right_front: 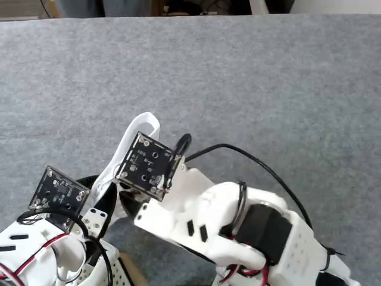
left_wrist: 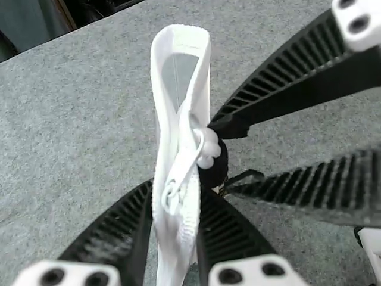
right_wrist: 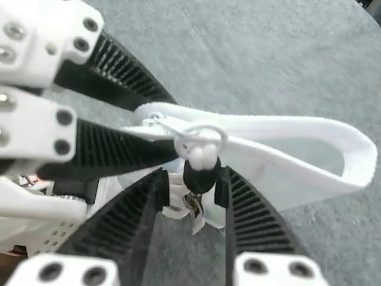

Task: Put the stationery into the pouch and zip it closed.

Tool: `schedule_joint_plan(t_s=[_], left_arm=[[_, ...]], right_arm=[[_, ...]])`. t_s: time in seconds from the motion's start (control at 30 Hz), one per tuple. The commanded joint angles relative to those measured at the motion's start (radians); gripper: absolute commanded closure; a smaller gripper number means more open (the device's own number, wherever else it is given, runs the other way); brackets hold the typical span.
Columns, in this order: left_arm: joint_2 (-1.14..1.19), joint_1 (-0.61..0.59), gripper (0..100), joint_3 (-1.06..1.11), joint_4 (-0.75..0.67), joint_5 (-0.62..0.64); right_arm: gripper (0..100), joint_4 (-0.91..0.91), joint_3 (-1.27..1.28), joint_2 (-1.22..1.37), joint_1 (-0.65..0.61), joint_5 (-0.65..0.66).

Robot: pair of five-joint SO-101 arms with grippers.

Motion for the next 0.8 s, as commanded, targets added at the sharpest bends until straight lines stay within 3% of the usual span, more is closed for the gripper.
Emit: schedule_joint_plan(t_s=[0.0, 0.2, 0.4, 0.77], left_arm=[[0.002, -0.004, 97, -0.005, 0.002, -0.006], [-0.023, -0.004, 97, -0.005, 0.002, -0.006], [-0.032, -0.002, 97, -0.005, 0.002, -0.011], [-0.034, -0.002, 97, -0.004, 0.002, -0.011]], right_arm=[[85.0, -0.035, -0.008, 0.013, -0.017, -0.009], [83.7, -0.025, -0.008, 0.012, -0.017, 0.009], [69.4, 0.083, -0.002, 0.012, -0.051, 0.04], [69.4, 0.075, -0.004, 0.012, -0.051, 0.043]])
